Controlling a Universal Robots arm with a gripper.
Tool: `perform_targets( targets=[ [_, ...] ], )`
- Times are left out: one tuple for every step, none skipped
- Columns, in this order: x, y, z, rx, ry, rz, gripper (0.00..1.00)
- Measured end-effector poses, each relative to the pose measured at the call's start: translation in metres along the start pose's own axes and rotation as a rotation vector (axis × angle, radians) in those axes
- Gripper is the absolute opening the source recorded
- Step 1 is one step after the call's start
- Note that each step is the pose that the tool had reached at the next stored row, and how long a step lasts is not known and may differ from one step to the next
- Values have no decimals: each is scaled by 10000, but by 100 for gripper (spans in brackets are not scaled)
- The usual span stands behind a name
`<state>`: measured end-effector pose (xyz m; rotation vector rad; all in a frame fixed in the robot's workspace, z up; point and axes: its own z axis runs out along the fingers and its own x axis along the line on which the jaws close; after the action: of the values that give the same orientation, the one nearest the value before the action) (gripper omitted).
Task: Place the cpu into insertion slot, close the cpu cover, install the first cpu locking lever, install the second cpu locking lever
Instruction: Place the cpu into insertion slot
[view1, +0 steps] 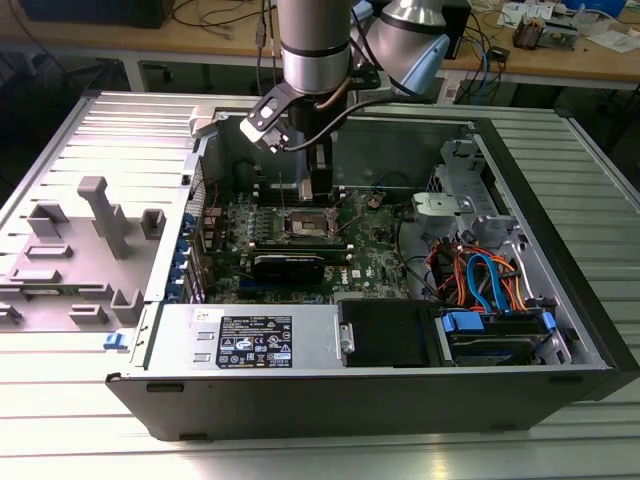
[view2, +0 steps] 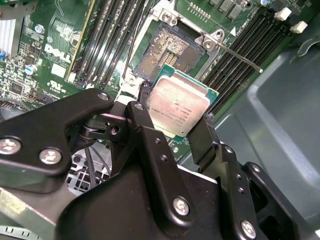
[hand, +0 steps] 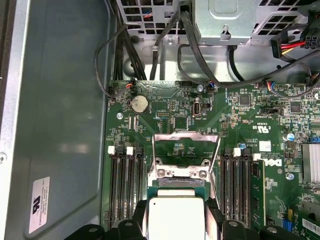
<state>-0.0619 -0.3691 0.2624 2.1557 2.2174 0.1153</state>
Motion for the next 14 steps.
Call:
perform_targets(
  targets=[
    [0,-2,18,-1,1,0,55],
    [-1,-3,36,0,0,0,55],
    [-1,-5,53,0,0,0,55],
    [-1,-6,72,0,0,0,55],
    [-2,-8,93,0,1,1,55],
    [-4,-13,123,0,0,1,55],
    [-14,-20,149,0,0,7,55],
    [-22,-23,159,1,-2,11,55],
    [-30,-26,171,1,-3,14,55],
    [-37,-28,185,-1,0,15,55],
    [-45,-30,197,0,-1,15,55],
    [-61,-32,215,0,0,15,55],
    [-69,-32,224,0,0,14,55],
    [-80,-34,240,-1,1,14,55]
  ],
)
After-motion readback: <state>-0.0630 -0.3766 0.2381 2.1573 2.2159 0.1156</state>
